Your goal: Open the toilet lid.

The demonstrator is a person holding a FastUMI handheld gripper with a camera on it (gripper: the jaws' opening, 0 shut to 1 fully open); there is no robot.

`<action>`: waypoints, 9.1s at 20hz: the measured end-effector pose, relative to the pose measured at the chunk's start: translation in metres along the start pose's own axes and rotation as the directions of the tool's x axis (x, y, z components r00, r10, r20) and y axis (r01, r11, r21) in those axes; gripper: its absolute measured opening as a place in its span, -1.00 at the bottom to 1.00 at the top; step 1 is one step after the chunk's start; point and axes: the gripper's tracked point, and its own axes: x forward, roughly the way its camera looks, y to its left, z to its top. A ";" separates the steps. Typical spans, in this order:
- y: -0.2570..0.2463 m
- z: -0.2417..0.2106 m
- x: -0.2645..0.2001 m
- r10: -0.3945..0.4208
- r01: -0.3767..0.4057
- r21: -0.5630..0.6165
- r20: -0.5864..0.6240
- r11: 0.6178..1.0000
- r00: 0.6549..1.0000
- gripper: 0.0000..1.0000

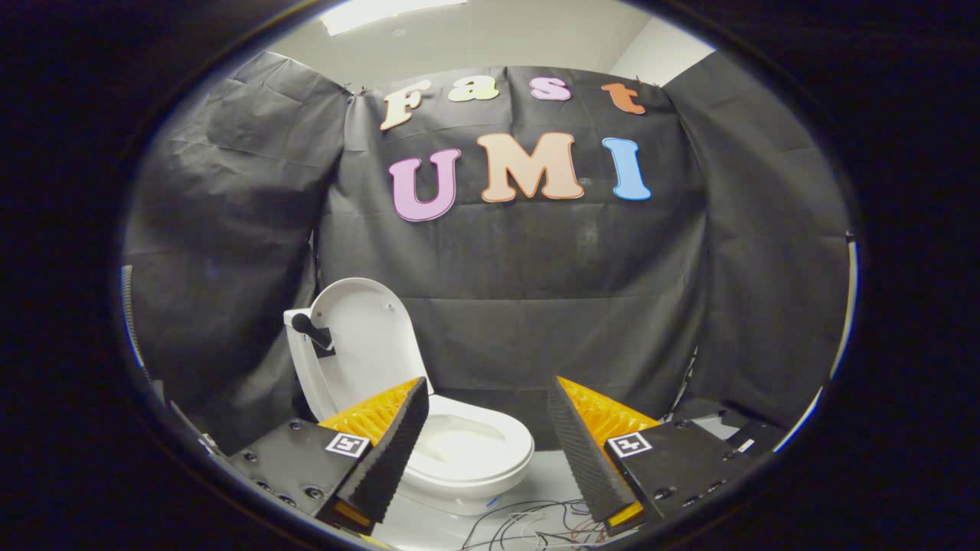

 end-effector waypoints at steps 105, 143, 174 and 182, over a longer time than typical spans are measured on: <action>0.371 0.070 0.253 0.078 -0.075 -0.085 0.034 0.994 0.996 -0.95; -0.024 -0.002 0.084 -0.176 0.168 -0.117 -0.065 0.979 0.982 -0.14; 0.006 0.002 0.011 -0.001 0.001 0.007 -0.005 1.000 1.000 -0.15; 0.005 0.004 0.001 -0.005 0.005 0.007 0.003 1.000 1.000 0.12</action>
